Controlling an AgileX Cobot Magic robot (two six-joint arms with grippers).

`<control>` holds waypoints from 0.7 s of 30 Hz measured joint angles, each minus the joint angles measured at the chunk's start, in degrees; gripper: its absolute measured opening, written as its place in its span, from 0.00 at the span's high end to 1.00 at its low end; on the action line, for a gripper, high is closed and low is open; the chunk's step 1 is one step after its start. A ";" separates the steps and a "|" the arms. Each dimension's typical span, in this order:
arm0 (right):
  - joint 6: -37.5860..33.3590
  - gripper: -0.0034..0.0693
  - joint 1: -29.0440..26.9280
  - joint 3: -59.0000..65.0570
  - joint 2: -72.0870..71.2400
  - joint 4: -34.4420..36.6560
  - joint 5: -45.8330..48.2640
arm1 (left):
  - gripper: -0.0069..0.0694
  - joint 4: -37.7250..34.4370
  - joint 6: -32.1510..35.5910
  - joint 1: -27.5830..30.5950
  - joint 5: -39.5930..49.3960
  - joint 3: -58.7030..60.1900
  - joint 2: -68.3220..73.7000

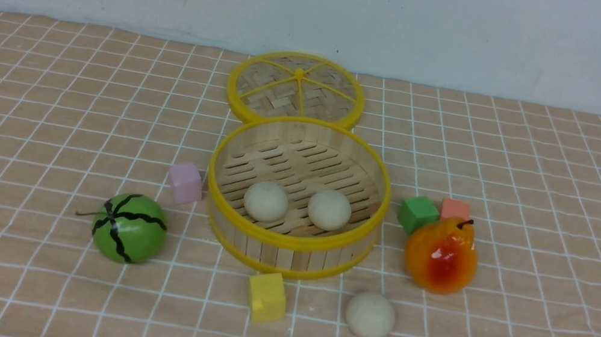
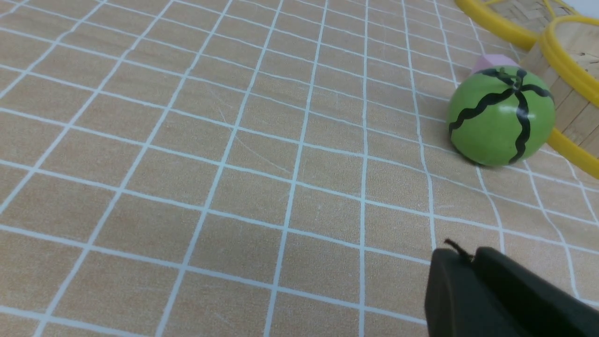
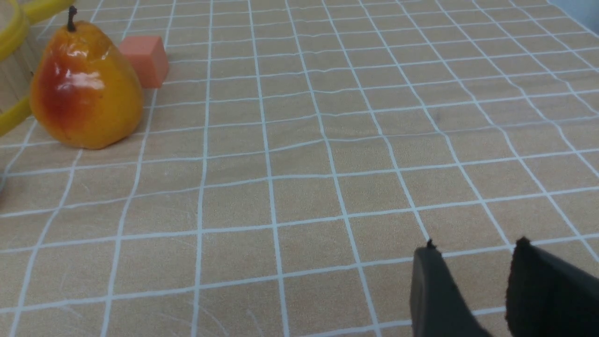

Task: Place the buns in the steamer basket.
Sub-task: Use the right arm to grab a steamed stuffed bun

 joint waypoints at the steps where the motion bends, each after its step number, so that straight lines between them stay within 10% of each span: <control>1: 0.00 0.62 0.00 0.00 0.00 0.00 0.00 | 0.85 0.00 0.00 0.00 0.00 0.00 0.00; 21: 6.17 0.62 0.00 0.62 0.00 0.00 -33.84 | 0.83 0.00 0.00 0.00 0.00 0.00 0.00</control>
